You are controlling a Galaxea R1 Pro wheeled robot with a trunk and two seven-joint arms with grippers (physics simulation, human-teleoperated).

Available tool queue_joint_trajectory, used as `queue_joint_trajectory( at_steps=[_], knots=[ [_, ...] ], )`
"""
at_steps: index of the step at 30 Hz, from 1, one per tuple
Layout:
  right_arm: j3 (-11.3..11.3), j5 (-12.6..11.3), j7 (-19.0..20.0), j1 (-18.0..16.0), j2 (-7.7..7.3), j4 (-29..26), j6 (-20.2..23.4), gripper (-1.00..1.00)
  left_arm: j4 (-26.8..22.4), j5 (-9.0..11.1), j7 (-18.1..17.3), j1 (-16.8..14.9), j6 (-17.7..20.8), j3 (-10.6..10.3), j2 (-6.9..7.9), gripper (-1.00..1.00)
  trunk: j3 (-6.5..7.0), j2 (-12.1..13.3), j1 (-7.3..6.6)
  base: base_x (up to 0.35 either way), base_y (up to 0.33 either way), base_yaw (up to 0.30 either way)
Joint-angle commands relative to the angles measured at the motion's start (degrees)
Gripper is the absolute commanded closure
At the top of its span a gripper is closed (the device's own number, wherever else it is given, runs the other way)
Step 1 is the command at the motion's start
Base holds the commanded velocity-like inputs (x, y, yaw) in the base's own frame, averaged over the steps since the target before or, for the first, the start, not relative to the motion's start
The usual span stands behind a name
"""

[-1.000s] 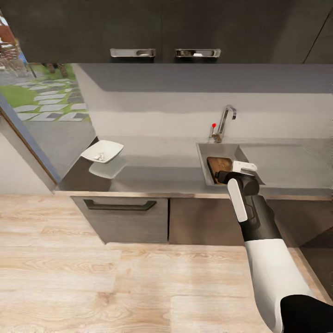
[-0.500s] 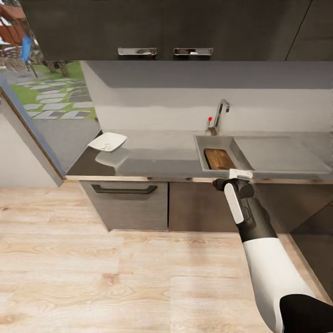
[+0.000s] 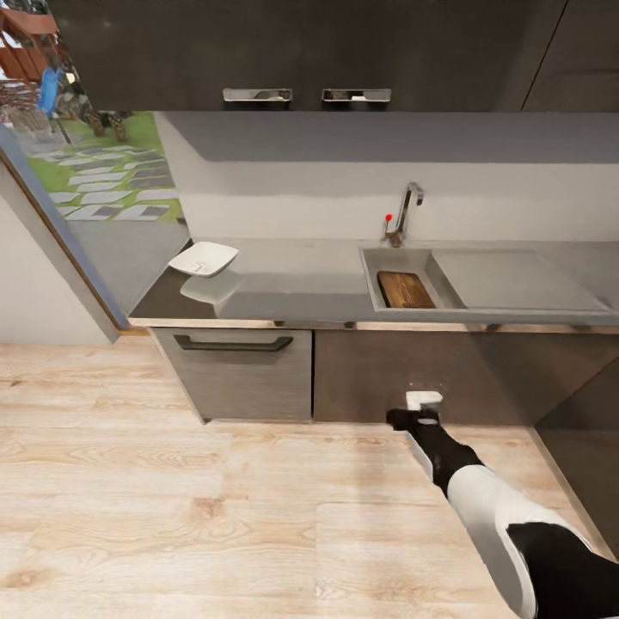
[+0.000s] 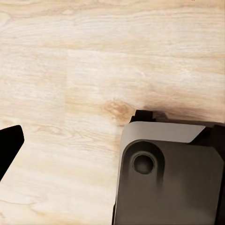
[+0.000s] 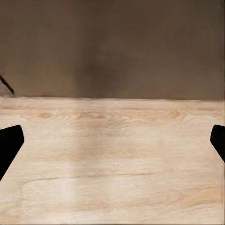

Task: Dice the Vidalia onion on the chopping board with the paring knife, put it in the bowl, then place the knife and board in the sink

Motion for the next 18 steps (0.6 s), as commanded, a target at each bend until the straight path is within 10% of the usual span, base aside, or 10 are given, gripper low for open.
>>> queue_joint_trajectory(
  at_steps=[1,8,18],
  knots=[
    [0.1,2.4,0.7,0.0,0.0,9.3,-6.1,-1.0,0.2,0.4,0.0,-0.1,-0.4,-0.5,-0.01,-1.0,-0.1,-0.1,0.03,0.0,0.0,0.0],
    [0.1,6.0,2.3,15.1,0.44,17.2,-28.0,-1.0,-2.2,0.3,0.0,-0.1,-2.0,-0.3,2.76,-1.0,-0.1,-0.1,0.03,0.0,0.0,0.0],
    [-0.1,5.7,3.3,25.0,0.57,17.4,-34.0,-1.0,-3.9,0.4,0.0,-0.1,-9.9,-0.5,3.44,-1.0,-0.1,-0.1,0.03,0.0,0.0,0.0]
  ],
)
